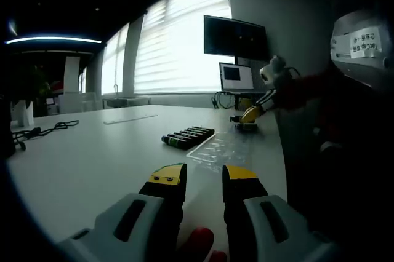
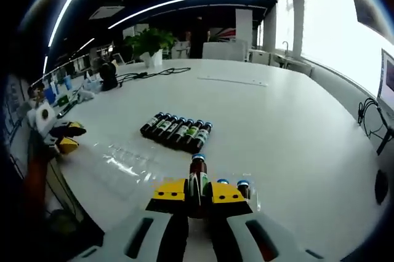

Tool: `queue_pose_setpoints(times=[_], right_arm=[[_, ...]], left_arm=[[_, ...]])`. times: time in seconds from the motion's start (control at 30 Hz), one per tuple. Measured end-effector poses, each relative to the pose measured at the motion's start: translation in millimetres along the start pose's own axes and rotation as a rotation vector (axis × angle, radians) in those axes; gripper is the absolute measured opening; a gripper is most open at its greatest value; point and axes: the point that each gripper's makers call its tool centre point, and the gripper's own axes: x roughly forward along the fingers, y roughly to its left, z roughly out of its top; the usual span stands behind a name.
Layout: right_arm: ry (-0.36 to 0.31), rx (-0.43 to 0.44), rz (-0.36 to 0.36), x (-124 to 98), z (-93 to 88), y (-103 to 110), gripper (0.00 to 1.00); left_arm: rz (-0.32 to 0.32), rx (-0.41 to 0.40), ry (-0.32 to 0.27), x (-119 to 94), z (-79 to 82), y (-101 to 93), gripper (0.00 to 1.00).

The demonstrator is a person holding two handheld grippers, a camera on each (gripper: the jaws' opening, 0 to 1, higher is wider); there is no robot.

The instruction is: Grip medicine bottles put into box

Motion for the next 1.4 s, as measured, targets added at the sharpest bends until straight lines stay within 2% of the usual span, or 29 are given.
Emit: queue_pose_setpoints(times=[0.5,0.8,1.23,1.33,1.4], right_arm=[[0.020,0.051,-0.032,-0.8,-15.3,0.1,0.08],[0.021,0.039,-0.063,0.8,-13.8,-0.6,0.08],[0.003,0.010,-0.063,-1.3,-6.7,0.0,0.08],[-0.002,-0.003,-0.058,-5.3,-2.7,-1.8,0.07],[0.021,-0.012,-0.032,-7.6,-4.4,-0.1,0.06]], left_arm=[[0.000,0.001,0.000,0.1,0.1,0.3,0.18],[0.000,0.000,-0.001,-0.4,0.1,0.6,0.18],[0.001,0.001,0.000,-0.4,-0.3,0.9,0.18],[0.001,0.000,0.000,-0.5,-0.4,1.2,0.18],[0.000,0.000,0.000,-0.5,-0.4,1.0,0.18]])
